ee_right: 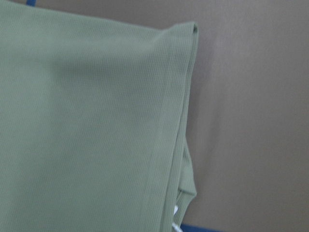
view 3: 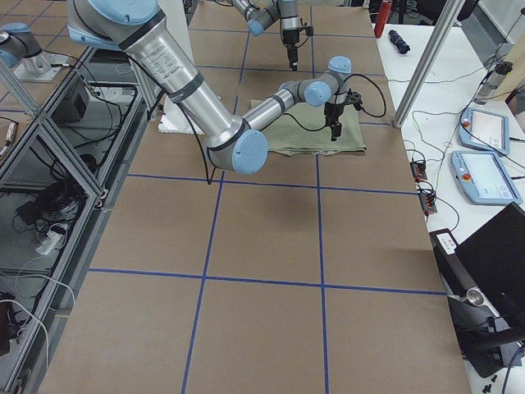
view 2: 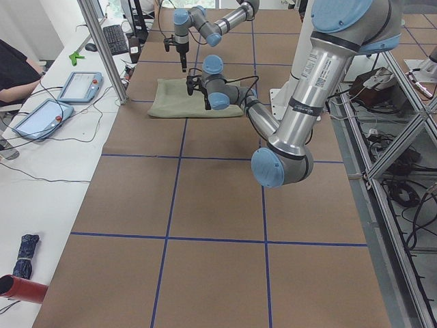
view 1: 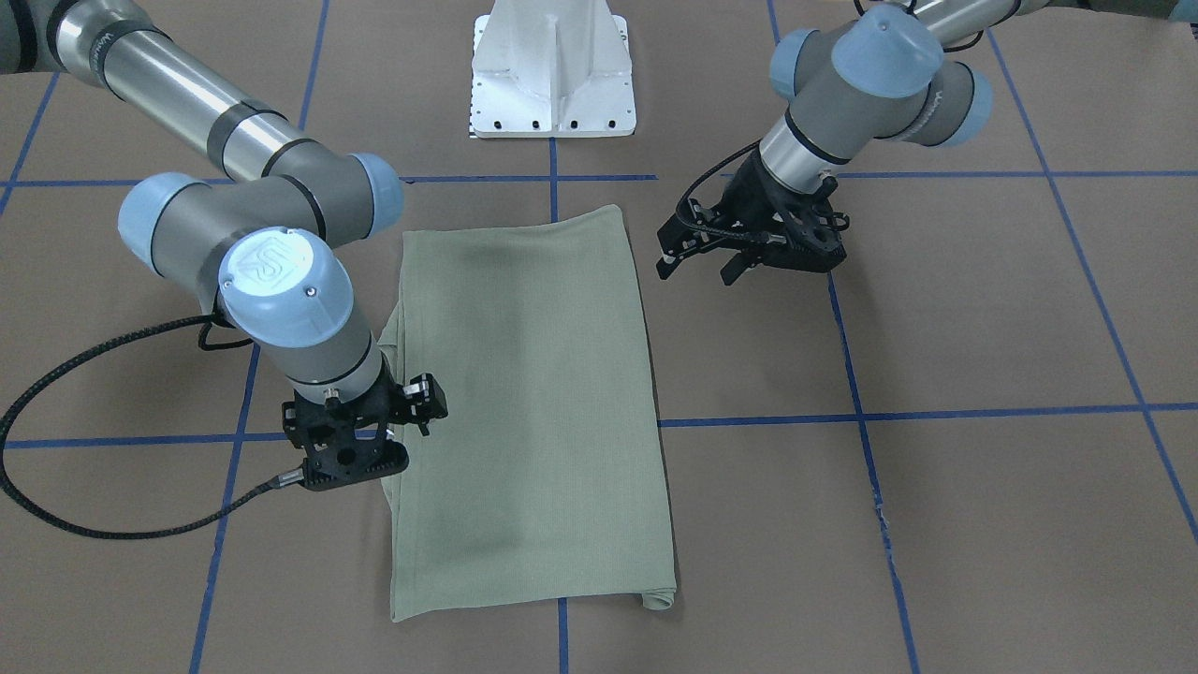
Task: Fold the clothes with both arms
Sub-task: 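Lower the left gripper to the shirt's near end while the right gripper follows, then move the right gripper down to the shirt's near corner beside the left gripper, then grasp the shirt's near end corners with both grippers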
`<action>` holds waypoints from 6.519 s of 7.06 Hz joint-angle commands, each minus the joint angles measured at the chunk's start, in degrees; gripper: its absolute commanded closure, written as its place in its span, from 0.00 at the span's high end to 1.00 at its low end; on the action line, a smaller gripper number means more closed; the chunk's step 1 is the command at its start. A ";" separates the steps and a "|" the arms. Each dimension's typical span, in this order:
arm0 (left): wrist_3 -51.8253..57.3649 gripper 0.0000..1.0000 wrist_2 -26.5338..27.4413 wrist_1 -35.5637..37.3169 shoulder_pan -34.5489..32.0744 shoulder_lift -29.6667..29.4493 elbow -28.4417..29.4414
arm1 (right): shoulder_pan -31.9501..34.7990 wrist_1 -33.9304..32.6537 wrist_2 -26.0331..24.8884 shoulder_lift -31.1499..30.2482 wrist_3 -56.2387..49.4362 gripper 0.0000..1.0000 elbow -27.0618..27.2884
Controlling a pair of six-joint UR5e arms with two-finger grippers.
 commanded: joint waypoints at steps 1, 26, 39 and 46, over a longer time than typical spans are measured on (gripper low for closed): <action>-13.12 1.00 7.60 3.68 9.16 -0.64 -0.48 | -3.34 -0.91 2.05 -10.21 8.59 1.00 15.55; -21.52 0.00 19.60 20.23 21.25 -5.48 -2.85 | -26.01 -0.74 -16.37 -21.07 67.02 1.00 32.32; -21.43 0.00 19.68 20.23 21.25 -5.39 -4.52 | -27.35 -0.04 -16.76 -19.75 66.81 0.50 25.63; -21.52 0.00 19.68 20.23 21.25 -5.39 -4.61 | -28.23 -0.21 -16.32 -19.92 66.63 1.00 25.63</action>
